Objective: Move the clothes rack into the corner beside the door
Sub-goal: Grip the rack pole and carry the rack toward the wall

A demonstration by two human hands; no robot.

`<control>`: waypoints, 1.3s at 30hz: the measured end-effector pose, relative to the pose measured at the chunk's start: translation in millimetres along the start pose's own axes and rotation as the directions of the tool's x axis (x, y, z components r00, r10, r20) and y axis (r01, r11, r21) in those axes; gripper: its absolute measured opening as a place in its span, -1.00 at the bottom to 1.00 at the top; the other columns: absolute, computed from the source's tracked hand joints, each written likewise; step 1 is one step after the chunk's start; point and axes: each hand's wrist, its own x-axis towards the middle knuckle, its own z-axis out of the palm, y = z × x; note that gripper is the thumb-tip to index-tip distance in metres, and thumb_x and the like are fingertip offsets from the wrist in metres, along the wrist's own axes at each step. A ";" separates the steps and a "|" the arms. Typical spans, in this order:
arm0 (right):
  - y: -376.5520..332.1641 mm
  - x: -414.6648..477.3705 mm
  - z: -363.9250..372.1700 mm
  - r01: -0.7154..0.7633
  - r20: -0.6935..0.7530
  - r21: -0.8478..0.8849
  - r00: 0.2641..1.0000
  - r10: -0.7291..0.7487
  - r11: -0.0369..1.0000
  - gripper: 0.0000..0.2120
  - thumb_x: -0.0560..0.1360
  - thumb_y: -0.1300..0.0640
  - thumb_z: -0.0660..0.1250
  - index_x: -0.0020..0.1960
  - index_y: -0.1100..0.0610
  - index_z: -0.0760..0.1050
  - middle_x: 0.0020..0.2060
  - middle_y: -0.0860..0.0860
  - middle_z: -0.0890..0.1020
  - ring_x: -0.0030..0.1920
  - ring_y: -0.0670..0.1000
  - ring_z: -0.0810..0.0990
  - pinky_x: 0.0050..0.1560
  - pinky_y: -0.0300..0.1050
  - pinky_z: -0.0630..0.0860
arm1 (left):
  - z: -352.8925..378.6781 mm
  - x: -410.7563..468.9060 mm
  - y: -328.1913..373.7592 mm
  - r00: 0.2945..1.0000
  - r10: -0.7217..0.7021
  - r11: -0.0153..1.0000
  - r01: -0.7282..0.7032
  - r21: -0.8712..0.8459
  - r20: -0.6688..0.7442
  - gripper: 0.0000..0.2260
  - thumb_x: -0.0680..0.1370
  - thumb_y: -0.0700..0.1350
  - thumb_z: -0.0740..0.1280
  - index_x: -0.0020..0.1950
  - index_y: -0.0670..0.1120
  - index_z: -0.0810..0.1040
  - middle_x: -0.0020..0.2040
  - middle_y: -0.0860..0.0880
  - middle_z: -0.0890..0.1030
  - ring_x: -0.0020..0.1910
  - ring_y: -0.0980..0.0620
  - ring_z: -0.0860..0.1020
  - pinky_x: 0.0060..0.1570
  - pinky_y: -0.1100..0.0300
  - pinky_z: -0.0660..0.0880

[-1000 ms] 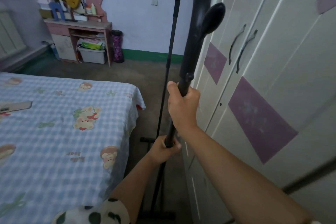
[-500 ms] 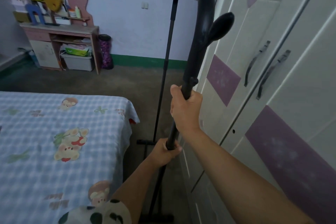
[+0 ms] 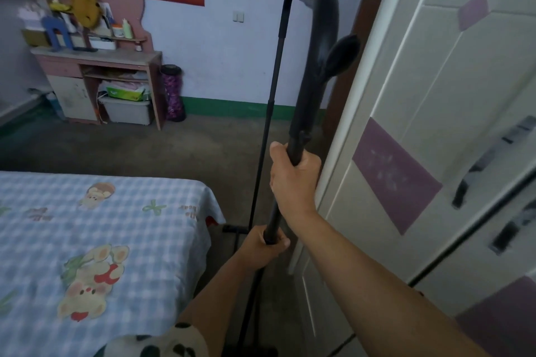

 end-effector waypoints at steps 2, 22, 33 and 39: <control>9.9 28.2 2.1 0.002 0.001 0.004 1.000 -0.002 1.000 -0.61 0.52 0.24 0.30 -0.44 0.09 0.29 -0.57 0.04 0.31 -0.56 0.01 0.29 -0.54 -0.17 0.27 | -7.2 28.8 -0.9 1.000 0.014 1.000 -0.014 0.004 0.007 -0.81 0.50 -0.27 0.37 -0.32 -0.19 0.49 -0.36 -0.10 0.50 -0.33 0.02 0.50 -0.31 0.34 0.45; 111.0 281.0 36.8 0.033 -0.042 -0.026 0.999 -0.034 0.999 -0.73 0.52 0.27 0.29 -0.34 0.22 0.37 -0.50 0.14 0.32 -0.53 0.06 0.28 -0.52 -0.13 0.27 | -91.8 309.0 -36.0 0.997 0.081 0.996 -0.081 -0.022 -0.013 -0.78 0.33 -0.02 0.41 -0.34 -0.17 0.53 -0.32 -0.14 0.53 -0.24 -0.04 0.51 -0.24 0.25 0.47; 168.3 424.9 77.0 0.037 -0.127 -0.039 0.991 -0.041 0.999 -0.69 0.52 0.29 0.29 -0.38 0.21 0.34 -0.53 0.12 0.30 -0.56 0.00 0.29 -0.53 -0.17 0.28 | -157.4 470.4 -52.4 0.991 0.102 0.994 -0.098 -0.051 0.081 -0.63 0.32 0.01 0.45 -0.21 -0.33 0.59 -0.20 -0.25 0.58 -0.11 -0.18 0.57 0.01 -0.27 0.53; 193.4 495.4 81.3 0.051 -0.166 -0.052 0.984 -0.059 0.997 -0.68 0.52 0.31 0.28 -0.39 0.20 0.33 -0.51 0.13 0.28 -0.54 0.04 0.24 -0.51 -0.16 0.22 | -174.2 546.1 -55.8 0.986 0.114 0.992 -0.107 -0.068 0.119 -0.68 0.34 0.00 0.45 -0.22 -0.28 0.59 -0.20 -0.23 0.58 -0.13 -0.15 0.55 -0.03 -0.28 0.52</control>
